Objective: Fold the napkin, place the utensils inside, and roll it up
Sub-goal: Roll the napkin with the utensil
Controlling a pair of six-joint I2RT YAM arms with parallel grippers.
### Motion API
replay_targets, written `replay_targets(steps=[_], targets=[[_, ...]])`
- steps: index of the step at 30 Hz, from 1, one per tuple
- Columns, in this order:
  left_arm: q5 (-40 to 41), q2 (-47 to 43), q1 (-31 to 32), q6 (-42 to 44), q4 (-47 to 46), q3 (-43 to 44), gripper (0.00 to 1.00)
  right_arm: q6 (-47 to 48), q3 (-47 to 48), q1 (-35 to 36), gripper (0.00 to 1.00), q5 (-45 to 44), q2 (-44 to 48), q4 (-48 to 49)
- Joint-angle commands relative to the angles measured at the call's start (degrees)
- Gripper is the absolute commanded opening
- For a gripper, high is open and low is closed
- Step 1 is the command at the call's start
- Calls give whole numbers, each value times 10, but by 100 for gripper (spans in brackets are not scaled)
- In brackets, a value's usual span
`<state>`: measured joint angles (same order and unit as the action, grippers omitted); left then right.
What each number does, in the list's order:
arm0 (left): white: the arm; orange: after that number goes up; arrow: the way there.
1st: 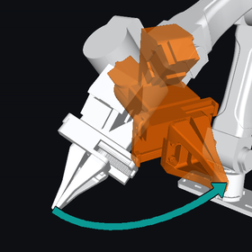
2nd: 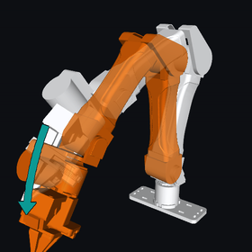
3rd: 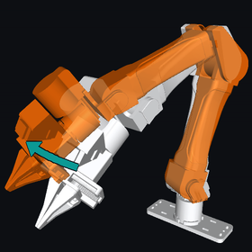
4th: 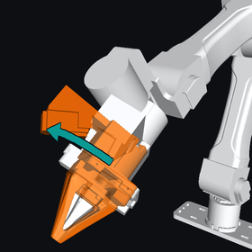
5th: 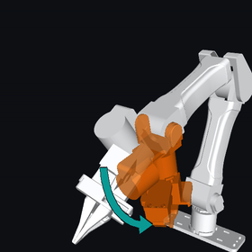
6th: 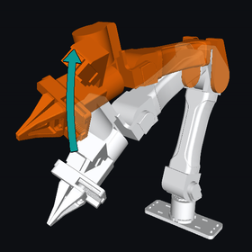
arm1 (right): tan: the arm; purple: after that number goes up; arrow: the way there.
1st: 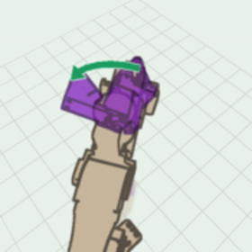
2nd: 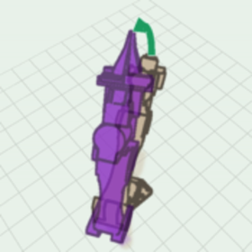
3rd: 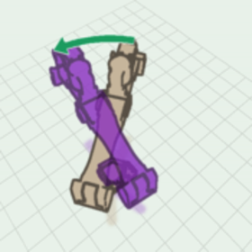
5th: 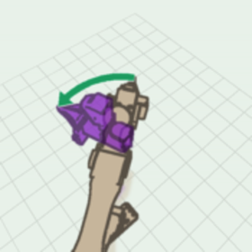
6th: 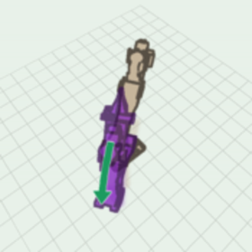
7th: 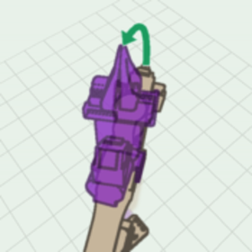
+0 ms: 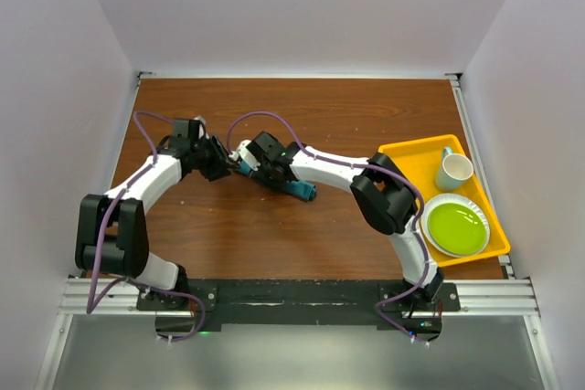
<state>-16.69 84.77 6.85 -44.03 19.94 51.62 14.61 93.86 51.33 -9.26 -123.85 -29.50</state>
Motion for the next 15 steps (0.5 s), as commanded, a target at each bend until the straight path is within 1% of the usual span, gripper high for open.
replay_targets(steps=[1, 4, 6, 8, 9, 10, 12, 13, 15], targets=[[-32, 7, -5, -8, -37, -6, 45, 2, 5, 0, 44, -28, -24, 31], [-35, 11, -7, -8, -39, -6, 45, -4, 15, -1, 39, -24, -33, 32], [-36, 14, -8, -8, -41, -4, 45, -7, 23, -2, 33, -18, -38, 23], [-39, 15, -11, -10, -46, -1, 45, -23, 30, -7, 28, 10, -39, 16], [-40, 18, -13, -10, -46, 1, 45, -32, 33, -11, 27, 23, -38, 9], [-43, 19, -15, -10, -47, 3, 45, -51, 40, -20, 27, 68, -39, 3], [-50, 22, -18, -9, -53, 4, 45, -73, 51, -31, 25, 110, -45, -23], [-53, 23, -19, -9, -60, 4, 46, -97, 55, -46, 24, 172, -51, -26], [-66, 28, -20, -7, -69, 2, 46, -121, 62, -62, 23, 232, -59, -47]])
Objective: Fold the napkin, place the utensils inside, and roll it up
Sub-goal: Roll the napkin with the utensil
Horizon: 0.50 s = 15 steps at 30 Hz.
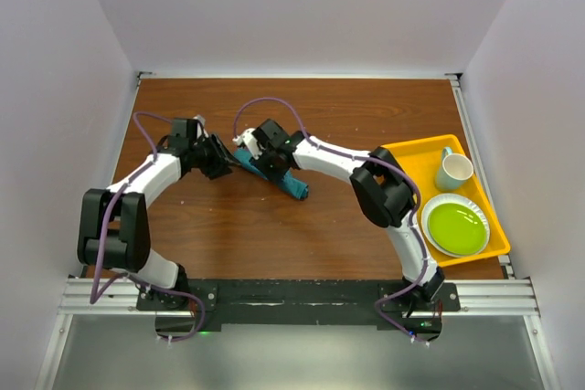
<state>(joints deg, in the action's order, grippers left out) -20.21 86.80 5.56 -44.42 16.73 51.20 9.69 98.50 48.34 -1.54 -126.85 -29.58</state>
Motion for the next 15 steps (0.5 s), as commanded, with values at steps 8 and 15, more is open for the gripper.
replay_targets(steps=[8, 15], targets=[[-132, 78, -6, -15, -98, 10, 53, -243, -39, -116, 22, 415, -33, 35], [-119, 122, 15, -32, -72, 64, 66, -374, -77, -155, 22, 539, -69, 149]])
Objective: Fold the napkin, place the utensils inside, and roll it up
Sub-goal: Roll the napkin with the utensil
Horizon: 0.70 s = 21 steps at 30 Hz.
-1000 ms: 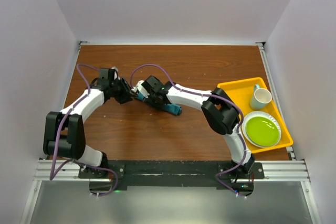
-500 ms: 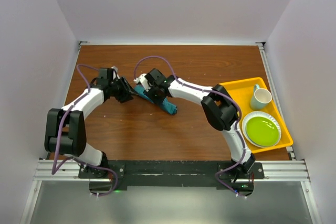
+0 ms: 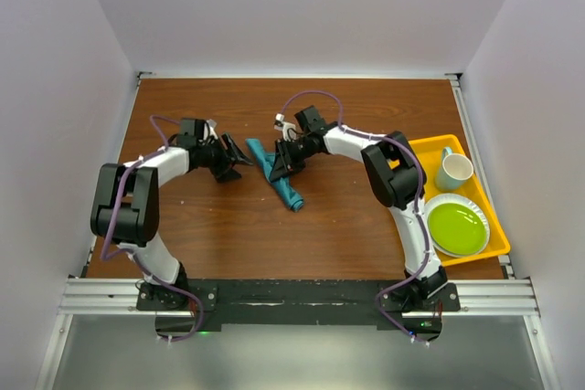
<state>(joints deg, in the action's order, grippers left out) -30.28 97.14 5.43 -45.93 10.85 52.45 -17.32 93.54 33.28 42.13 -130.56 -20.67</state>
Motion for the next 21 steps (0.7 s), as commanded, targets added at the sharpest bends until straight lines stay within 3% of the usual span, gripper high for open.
replay_targets(steps=[1, 5, 7, 8, 14, 21], targets=[[-17, 23, 19, -26, -11, 58, 66, -116, -33, -11, 23, 111, -34, 73], [-4, 52, 41, -42, -8, 96, 66, -171, -63, -29, 23, 140, -42, 158], [-4, 60, 53, -49, -18, 106, 56, -179, -66, -39, 23, 146, -50, 164], [-7, 66, 58, -50, -33, 109, 46, -184, -71, -43, 23, 150, -51, 178], [-16, 81, 75, -63, -86, 121, 30, -235, -96, -70, 23, 174, -58, 245], [-23, 111, 87, -81, -120, 149, 28, -249, -107, -97, 29, 185, -66, 256]])
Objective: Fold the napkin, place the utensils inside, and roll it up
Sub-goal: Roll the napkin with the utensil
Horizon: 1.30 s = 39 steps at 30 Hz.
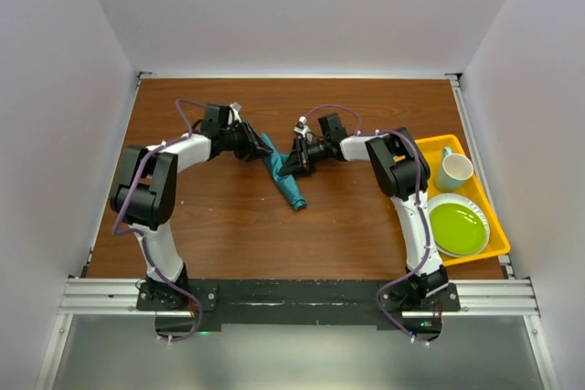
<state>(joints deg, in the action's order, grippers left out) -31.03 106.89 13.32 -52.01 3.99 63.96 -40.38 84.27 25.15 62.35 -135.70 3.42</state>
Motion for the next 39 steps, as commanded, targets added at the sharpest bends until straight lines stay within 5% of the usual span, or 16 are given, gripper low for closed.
replay_targets(steps=[1, 12, 19, 25, 39], targets=[[-15, 22, 9, -22, -54, 40, 28, -20, -14, -19, 30, -16, -17, 14], [-4, 80, 13, -52, -107, 59, 27, 11, 18, -24, 40, -10, -24, -32], [11, 123, 7, -50, -100, 78, 25, 143, 74, -25, 53, -38, 5, -225], [11, 134, -1, -44, -95, 79, 24, 293, 131, -25, 64, -163, 53, -410], [-3, 149, -2, -33, -79, 90, 23, 372, -11, -24, 69, -323, 212, -401]])
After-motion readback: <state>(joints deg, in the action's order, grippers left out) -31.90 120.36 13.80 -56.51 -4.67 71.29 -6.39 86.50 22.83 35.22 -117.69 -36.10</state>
